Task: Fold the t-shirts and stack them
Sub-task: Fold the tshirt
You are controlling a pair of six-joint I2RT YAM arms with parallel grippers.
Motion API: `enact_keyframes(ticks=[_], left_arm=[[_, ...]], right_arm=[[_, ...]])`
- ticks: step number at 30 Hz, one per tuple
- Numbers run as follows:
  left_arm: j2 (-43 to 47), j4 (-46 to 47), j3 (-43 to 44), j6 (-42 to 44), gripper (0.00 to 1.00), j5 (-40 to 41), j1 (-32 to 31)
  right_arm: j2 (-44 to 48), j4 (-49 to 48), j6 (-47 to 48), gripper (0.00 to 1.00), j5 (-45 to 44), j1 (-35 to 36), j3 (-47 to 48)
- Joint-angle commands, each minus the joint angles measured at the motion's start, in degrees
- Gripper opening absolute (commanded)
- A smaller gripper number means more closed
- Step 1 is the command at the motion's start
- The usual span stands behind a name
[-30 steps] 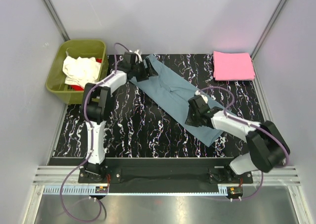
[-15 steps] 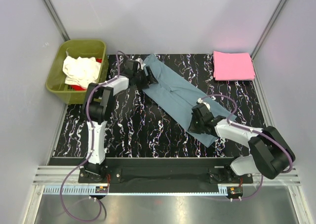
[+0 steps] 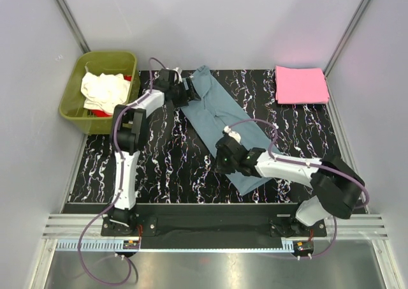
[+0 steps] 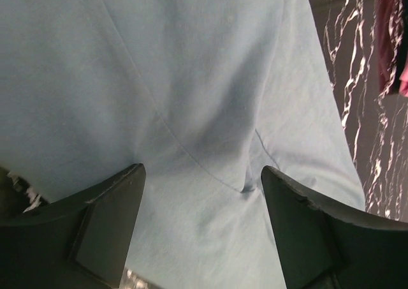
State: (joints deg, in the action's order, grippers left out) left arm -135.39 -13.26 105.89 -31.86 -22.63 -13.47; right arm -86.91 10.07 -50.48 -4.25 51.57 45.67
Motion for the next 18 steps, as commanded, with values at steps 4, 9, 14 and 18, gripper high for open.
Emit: enact_keyframes(ticks=[4,9,14,18], left_arm=[[18.5,-7.2,-5.1,4.4,0.82,3.4,-0.8],[29.8,-10.3,-19.8,3.9,0.79,12.0,-8.7],[40.8,-4.9,-36.7,-4.1,0.72,13.7,-21.1],[47.2,-5.0,-44.0,-17.0,0.75,24.3,-32.1]], right_arm=[[9.1,20.0,2.6,0.26,-10.4,0.1,7.4],[18.3,32.4,6.6,0.27,-16.9,-2.7,13.4],[23.8,38.6,12.3,0.27,-17.5,-7.0,25.2],[26.8,40.6,14.2,0.27,-17.3,-8.2,29.6]])
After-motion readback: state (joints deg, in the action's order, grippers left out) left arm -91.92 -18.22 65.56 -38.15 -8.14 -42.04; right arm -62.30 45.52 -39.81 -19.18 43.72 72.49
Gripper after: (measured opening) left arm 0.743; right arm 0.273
